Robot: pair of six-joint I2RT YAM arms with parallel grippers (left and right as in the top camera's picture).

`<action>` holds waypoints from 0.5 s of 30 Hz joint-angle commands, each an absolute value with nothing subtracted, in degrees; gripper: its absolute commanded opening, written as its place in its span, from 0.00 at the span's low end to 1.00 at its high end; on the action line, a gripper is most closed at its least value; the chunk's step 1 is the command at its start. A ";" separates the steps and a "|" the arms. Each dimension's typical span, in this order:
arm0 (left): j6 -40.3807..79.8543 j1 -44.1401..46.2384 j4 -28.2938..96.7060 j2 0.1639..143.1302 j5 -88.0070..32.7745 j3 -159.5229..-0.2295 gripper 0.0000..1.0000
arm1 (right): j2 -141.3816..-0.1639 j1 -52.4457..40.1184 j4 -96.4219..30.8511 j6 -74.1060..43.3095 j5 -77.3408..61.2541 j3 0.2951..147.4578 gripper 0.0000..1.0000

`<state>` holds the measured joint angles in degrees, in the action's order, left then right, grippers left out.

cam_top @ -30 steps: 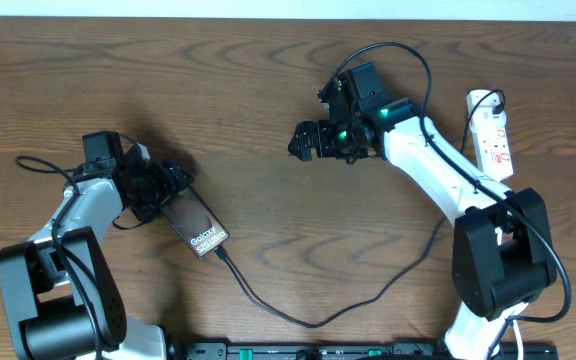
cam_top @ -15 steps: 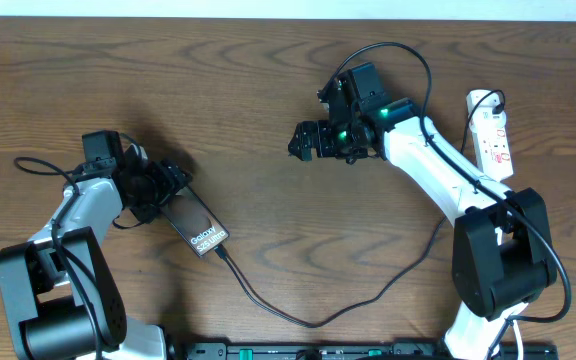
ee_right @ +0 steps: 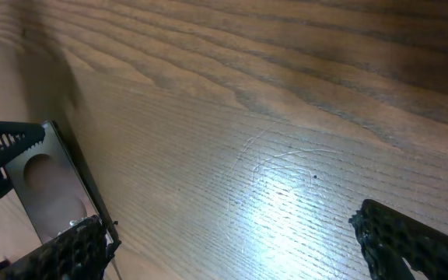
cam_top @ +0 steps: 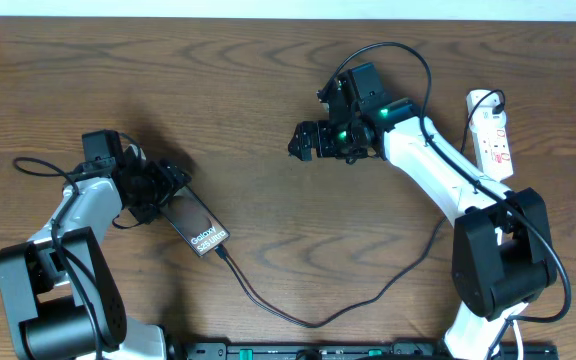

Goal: Plug charger to phone and switch on socket

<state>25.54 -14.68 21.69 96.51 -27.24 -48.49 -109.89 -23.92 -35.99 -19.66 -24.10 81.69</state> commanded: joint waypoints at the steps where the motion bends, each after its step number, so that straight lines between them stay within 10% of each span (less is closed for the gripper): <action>1: 25.78 -15.03 23.92 100.09 -19.84 -45.21 0.79 | -109.73 -24.38 -35.99 -18.57 -23.88 82.74 0.99; 15: 25.78 -15.03 25.50 100.09 -19.81 -45.21 0.78 | -109.73 -24.38 -35.99 -18.57 -23.90 82.74 0.99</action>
